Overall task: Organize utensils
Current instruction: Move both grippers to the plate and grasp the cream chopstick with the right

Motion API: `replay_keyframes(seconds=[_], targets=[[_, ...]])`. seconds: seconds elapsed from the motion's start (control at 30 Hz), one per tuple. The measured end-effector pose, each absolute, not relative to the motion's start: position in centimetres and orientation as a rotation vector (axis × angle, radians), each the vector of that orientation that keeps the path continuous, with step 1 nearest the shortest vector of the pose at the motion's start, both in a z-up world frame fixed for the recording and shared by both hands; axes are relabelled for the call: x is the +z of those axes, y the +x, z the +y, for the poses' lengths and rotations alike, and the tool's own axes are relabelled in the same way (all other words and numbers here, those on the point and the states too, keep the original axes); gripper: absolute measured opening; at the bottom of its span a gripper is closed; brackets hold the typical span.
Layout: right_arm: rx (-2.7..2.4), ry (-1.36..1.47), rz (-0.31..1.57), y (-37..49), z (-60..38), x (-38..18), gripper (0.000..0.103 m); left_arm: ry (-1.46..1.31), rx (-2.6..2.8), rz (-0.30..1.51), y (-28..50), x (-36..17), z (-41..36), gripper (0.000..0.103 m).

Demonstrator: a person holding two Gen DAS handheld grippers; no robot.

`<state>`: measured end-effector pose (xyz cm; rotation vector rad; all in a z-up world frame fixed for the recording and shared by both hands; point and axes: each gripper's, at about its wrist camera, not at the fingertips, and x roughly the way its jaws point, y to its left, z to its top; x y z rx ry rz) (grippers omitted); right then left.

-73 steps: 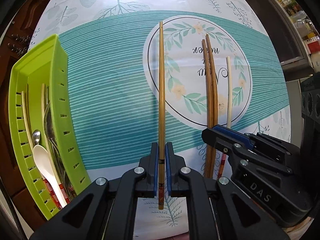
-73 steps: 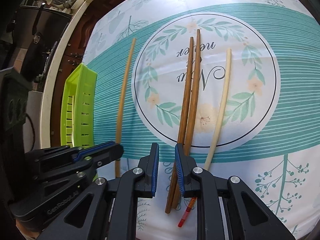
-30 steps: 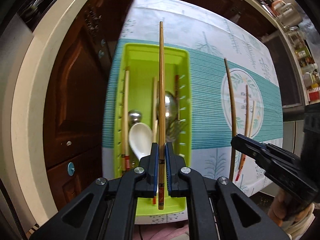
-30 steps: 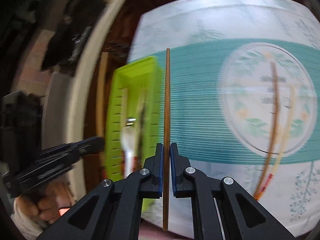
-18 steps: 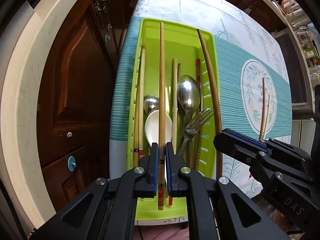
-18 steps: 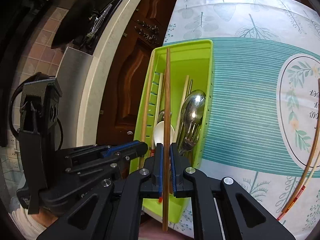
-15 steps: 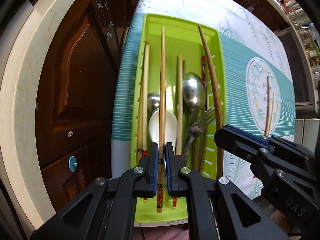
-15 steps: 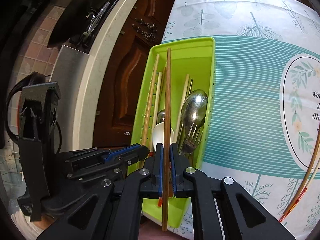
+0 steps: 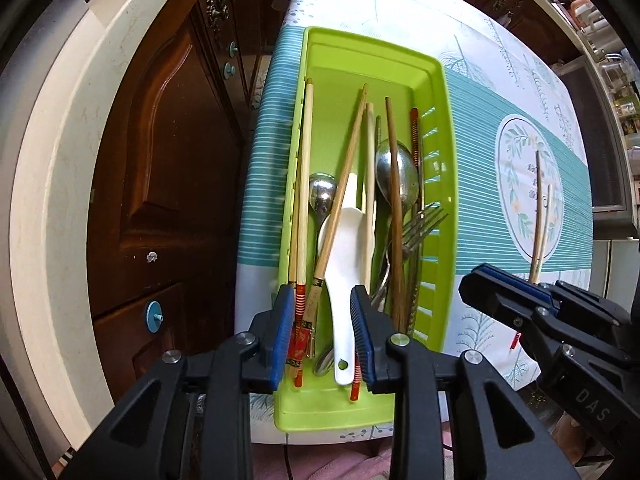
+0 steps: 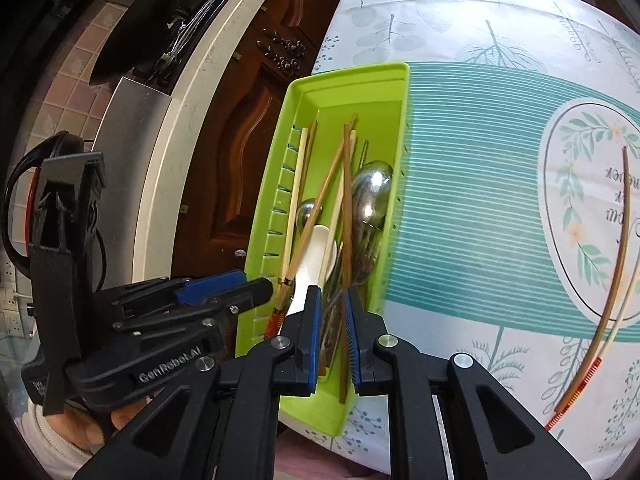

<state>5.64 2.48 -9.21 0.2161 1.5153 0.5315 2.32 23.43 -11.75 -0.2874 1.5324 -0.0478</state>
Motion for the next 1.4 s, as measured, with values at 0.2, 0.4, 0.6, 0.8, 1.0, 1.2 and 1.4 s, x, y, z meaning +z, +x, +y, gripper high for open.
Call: replay_keyframes(seconds=[0.2, 0.4, 0.6, 0.8, 1.0, 1.2, 1.4], targets=[[0.510, 0.213, 1.510, 4.3, 0.5, -8.7, 0.012, -0.269, -0.070, 1.507, 2.1, -10.3, 22.4, 0.028], [0.454, 0.231, 1.492, 3.7, -2.5, -8.1, 0.012, -0.227, -0.111, 1.482, 2.2, -9.0, 19.9, 0.028], [0.387, 0.259, 1.480, 3.2, -5.8, -7.7, 0.012, -0.177, -0.175, 1.477, 2.7, -8.3, 16.3, 0.028], [0.308, 0.304, 1.479, 2.7, -9.7, -7.9, 0.012, -0.139, -0.246, 1.479, 3.6, -7.9, 12.4, 0.031], [0.212, 0.356, 1.483, 2.4, -14.4, -8.7, 0.013, -0.108, -0.293, 1.473, 4.6, -8.0, 8.9, 0.045], [0.113, 0.405, 1.478, 2.7, -19.2, -9.9, 0.016, -0.071, -0.317, 1.470, 6.3, -9.2, 5.2, 0.045], [0.071, 0.410, 1.470, 4.0, -21.6, -11.5, 0.016, -0.059, -0.319, 1.473, 8.1, -10.8, 2.2, 0.045]])
